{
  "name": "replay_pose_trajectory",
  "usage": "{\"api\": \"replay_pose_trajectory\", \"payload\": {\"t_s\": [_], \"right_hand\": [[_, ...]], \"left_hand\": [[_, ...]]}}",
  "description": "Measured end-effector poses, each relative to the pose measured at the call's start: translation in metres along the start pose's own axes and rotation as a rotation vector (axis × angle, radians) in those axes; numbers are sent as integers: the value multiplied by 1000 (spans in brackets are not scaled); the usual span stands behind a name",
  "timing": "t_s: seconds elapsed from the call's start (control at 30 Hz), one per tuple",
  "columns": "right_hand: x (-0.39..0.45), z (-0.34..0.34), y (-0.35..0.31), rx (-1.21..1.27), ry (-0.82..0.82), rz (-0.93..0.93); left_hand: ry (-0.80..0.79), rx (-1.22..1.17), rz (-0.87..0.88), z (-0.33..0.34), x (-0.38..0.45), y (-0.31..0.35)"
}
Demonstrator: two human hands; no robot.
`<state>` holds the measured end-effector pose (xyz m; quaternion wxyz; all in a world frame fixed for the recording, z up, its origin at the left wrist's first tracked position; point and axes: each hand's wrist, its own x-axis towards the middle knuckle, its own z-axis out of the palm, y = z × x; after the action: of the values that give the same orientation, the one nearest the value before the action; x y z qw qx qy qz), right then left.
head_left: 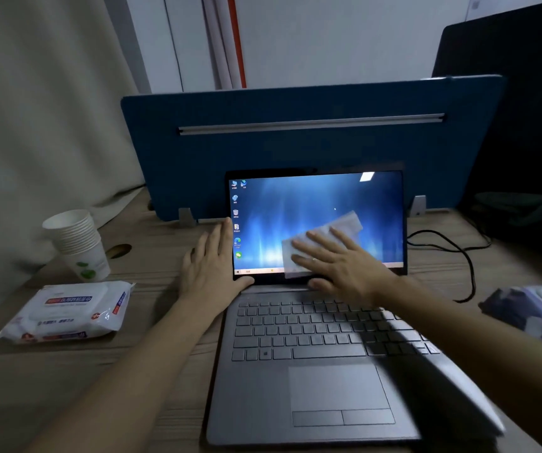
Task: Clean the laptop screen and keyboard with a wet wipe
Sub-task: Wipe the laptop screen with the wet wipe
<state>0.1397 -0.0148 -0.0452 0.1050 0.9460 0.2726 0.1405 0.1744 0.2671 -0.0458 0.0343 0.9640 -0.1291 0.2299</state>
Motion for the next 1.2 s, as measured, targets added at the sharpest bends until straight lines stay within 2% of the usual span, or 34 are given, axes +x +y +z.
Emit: {"api": "replay_pose_trajectory", "payload": {"t_s": [0.13,0.27,0.43,0.53,0.77,1.07,1.2], "right_hand": [[10,-21,26,25,82,101],[29,-34,20,105,132,195],[4,-3,-12,25,-3,20],[-10,1,-7,22,-57,-57],[0,-20,14,36,7,92],[-24,0,0,129,-69,20],[-10,-20,12,109,4,116]], "left_hand": [[-8,12,-9,-2,0,2],[-5,26,-13,-4,-1,5],[-6,17,-8,-4,-2,4],[-1,13,-5,-3,-3,4],[-1,13,-12,-3,-2,4],[-16,-8,-6,-3,-4,4],[-23,-4,-8,-5,-5,4]]}}
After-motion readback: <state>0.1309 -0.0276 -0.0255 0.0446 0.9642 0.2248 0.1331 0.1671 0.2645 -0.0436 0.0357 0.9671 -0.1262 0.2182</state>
